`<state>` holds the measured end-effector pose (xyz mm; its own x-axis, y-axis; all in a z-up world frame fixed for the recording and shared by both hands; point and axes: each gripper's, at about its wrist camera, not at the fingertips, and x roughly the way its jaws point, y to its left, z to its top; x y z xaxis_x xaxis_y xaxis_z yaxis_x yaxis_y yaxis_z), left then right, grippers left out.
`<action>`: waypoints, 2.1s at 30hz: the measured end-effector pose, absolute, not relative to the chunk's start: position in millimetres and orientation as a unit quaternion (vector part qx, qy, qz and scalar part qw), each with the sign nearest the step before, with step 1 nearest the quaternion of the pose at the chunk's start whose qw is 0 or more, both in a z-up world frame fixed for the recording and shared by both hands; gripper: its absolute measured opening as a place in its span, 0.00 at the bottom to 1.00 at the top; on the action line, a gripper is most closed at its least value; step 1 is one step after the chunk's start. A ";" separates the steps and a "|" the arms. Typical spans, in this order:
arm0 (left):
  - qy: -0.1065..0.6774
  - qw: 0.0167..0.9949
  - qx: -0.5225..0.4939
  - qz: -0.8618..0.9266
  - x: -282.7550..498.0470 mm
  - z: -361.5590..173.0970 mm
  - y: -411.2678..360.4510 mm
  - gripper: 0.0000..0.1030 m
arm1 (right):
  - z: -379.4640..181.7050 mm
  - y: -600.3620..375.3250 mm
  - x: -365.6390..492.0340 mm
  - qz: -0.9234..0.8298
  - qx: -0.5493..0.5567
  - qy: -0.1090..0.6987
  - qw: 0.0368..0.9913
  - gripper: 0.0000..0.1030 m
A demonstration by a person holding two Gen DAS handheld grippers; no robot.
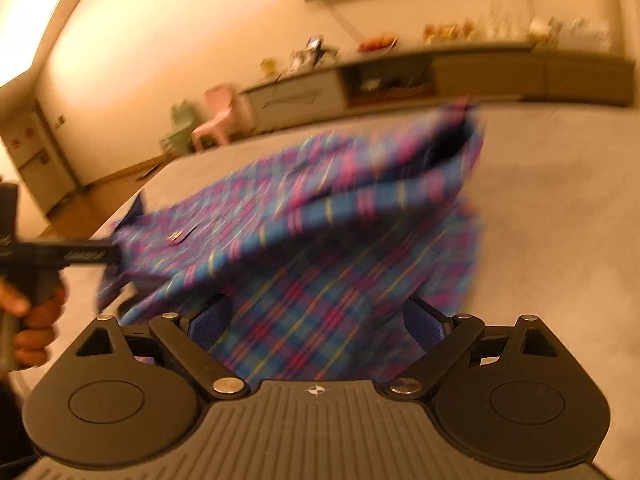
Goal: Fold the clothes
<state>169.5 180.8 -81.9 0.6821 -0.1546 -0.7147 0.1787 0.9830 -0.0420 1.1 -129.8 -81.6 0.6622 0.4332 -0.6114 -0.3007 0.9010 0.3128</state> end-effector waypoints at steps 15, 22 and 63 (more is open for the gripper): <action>0.328 0.933 -0.148 -0.017 171.2 -38.8 302.4 0.08 | -34.5 -187.5 -0.5 0.000 0.043 0.266 0.963 0.04; 0.344 0.934 -0.090 -0.029 159.8 -51.3 277.8 0.37 | -40.3 -88.7 -26.9 0.208 -0.004 0.267 0.941 0.93; 0.386 0.906 0.098 -0.143 204.4 -84.8 224.7 0.92 | -17.3 -101.5 10.0 0.288 -0.151 0.326 0.887 0.83</action>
